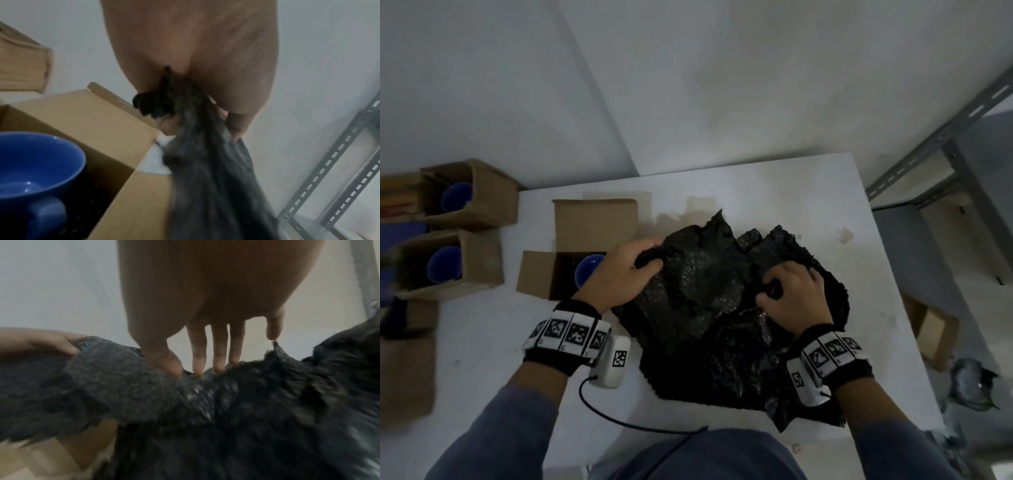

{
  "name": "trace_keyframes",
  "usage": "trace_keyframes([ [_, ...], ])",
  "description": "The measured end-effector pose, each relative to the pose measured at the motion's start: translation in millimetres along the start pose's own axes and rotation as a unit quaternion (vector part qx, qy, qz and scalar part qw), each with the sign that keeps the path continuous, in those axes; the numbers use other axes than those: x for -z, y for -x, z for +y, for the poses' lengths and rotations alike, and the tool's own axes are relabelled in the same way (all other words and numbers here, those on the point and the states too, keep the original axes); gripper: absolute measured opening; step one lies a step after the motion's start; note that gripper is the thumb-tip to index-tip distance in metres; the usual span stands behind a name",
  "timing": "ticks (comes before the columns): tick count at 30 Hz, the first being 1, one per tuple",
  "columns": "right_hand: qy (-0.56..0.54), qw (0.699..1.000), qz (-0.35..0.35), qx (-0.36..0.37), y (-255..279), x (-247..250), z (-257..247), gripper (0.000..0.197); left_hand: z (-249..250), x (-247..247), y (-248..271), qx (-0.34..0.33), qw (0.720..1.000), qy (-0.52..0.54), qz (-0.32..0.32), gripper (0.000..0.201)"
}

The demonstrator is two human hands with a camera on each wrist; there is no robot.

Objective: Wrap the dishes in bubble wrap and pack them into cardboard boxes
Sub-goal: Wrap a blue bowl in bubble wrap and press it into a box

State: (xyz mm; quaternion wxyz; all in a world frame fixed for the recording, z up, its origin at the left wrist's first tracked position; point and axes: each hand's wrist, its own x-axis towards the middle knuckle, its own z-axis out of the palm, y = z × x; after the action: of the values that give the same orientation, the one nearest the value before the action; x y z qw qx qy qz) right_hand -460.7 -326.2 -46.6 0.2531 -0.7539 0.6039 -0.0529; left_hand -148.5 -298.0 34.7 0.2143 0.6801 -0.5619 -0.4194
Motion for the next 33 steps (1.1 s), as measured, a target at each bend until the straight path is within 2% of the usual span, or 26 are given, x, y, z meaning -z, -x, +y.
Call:
trace_keyframes([
  [2, -0.129, 0.989, 0.071, 0.013, -10.3, 7.4, -19.6, 0.036, 3.5, 0.7, 4.2, -0.042, 0.998, 0.006, -0.038, 0.024],
  [3, -0.202, 0.977, 0.065, 0.012, -15.4, 10.8, -32.1, 0.043, 5.1, -0.2, 6.9, -0.06, 0.996, 0.004, -0.058, 0.02],
  [5, -0.328, 0.945, 0.001, -0.012, -30.4, 2.0, -50.1, 0.062, 7.2, -2.4, 12.8, -0.08, 0.993, -0.009, -0.089, 0.021],
  [7, -0.437, 0.895, -0.065, -0.065, -37.8, -8.5, -67.9, 0.075, 7.0, -1.7, 18.4, -0.082, 0.991, -0.021, -0.106, 0.02],
  [8, -0.474, 0.873, -0.078, -0.08, -40.3, -14.2, -73.9, 0.073, 4.3, 0.6, 21.7, -0.082, 0.99, -0.027, -0.108, 0.018],
  [10, -0.501, 0.859, -0.056, -0.084, -42.1, -20.0, -80.4, 0.056, -6.2, 12.5, 28.1, -0.075, 0.992, -0.041, -0.088, 0.016],
  [12, -0.472, 0.88, -0.003, -0.056, -41.7, -21.5, -84.3, 0.03, -22.4, 34.1, 34.8, -0.059, 0.996, -0.057, -0.024, 0.017],
  [14, -0.436, 0.899, 0.025, -0.028, -38.5, -22.4, -84.8, 0.01, -42.7, 60.3, 42.9, 0.005, 0.998, -0.058, 0.028, 0.009],
  [15, -0.419, 0.907, 0.027, -0.023, -36.7, -24.7, -83.2, 0.008, -52.0, 71.7, 48.3, 0.039, 0.996, -0.071, 0.043, 0.004],
  [17, -0.396, 0.917, 0.037, -0.02, -29.1, -26.5, -83.9, 0.013, -72.0, 83.0, 58.9, 0.086, 0.989, -0.096, 0.067, 0.02],
  [19, -0.383, 0.923, 0.043, -0.003, -20.5, -29.2, -90.0, 0.014, -84.1, 78.7, 68.5, 0.115, 0.988, -0.031, 0.099, 0.024],
  [20, -0.386, 0.921, 0.041, 0.0, -16.4, -31.6, -93.7, 0.014, -88.6, 71.4, 72.5, 0.126, 0.983, 0.042, 0.128, 0.02],
  [21, -0.393, 0.919, 0.036, -0.015, -12.3, -36.2, -97.9, 0.014, -90.0, 62.9, 76.7, 0.147, 0.966, 0.134, 0.167, 0.016],
  [23, -0.407, 0.911, 0.023, -0.056, -7.3, -46.6, -105.6, 0.012, -98.2, 45.7, 80.8, 0.2, 0.909, 0.294, 0.215, 0.022],
  [25, -0.411, 0.905, 0.012, -0.111, -2.3, -56.5, -114.2, 0.044, -114.3, 26.0, 84.3, 0.25, 0.88, 0.344, 0.21, 0.029],
  [26, -0.411, 0.903, 0.014, -0.126, -1.2, -62.0, -117.4, 0.051, -126.6, 16.8, 85.1, 0.269, 0.879, 0.335, 0.205, 0.032],
  [29, -0.364, 0.925, 0.047, -0.1, 5.3, -66.6, -134.3, 0.033, -148.2, 0.3, 87.7, 0.285, 0.888, 0.255, 0.257, 0.041],
  [31, -0.333, 0.936, 0.049, -0.1, 9.7, -66.4, -145.5, 0.042, -151.0, 10.9, 89.1, 0.237, 0.899, 0.164, 0.329, 0.038],
  [33, -0.319, 0.938, 0.063, -0.121, 12.1, -68.1, -159.2, 0.045, -155.5, 29.7, 88.3, 0.175, 0.91, 0.101, 0.361, 0.036],
])
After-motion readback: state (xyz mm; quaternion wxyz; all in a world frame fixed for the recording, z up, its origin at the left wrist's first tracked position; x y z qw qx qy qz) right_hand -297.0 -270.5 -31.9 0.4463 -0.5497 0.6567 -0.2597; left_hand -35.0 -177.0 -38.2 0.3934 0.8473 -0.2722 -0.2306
